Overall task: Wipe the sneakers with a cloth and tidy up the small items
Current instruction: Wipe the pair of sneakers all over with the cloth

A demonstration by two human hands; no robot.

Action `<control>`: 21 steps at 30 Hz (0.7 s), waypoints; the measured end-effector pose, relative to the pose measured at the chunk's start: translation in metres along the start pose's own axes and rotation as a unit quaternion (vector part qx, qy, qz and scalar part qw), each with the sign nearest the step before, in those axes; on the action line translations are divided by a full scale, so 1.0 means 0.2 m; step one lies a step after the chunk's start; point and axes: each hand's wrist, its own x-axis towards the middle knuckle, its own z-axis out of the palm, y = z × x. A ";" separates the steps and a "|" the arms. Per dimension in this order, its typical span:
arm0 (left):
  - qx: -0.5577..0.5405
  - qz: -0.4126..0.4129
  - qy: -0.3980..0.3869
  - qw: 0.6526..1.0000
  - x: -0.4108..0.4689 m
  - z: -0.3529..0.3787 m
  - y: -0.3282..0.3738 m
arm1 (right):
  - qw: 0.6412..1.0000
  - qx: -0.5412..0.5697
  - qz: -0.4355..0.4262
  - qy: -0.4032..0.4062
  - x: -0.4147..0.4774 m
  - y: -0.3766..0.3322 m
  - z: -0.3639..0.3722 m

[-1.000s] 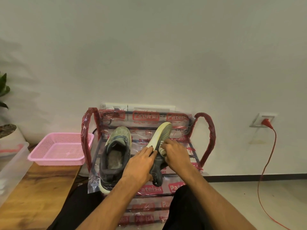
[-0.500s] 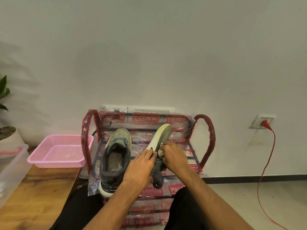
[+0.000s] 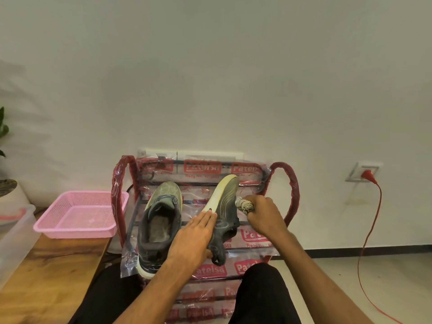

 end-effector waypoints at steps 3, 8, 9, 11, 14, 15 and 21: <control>-0.005 0.004 0.007 1.000 0.00 -0.01 0.00 | 0.998 0.015 -0.055 -0.014 -0.13 -0.11 0.12; 0.000 0.011 0.002 1.000 -0.01 -0.01 0.00 | 0.992 -0.063 -0.112 -0.011 -0.20 -0.06 0.23; 0.004 0.013 -0.003 1.000 -0.01 -0.01 0.01 | 0.993 -0.081 -0.090 -0.014 -0.18 -0.04 0.22; 0.007 0.013 -0.009 1.000 -0.01 0.00 0.02 | 0.996 -0.072 -0.049 -0.014 -0.17 -0.02 0.21; -0.007 0.003 0.009 1.000 0.00 -0.03 0.00 | 0.996 -0.018 -0.083 -0.003 -0.24 -0.12 0.25; -0.010 0.003 0.013 1.000 0.00 -0.03 -0.01 | 0.994 -0.015 -0.106 0.001 -0.27 -0.14 0.26; 0.012 0.014 0.004 1.000 -0.01 0.00 0.03 | 0.997 -0.044 -0.064 0.007 -0.25 -0.10 0.26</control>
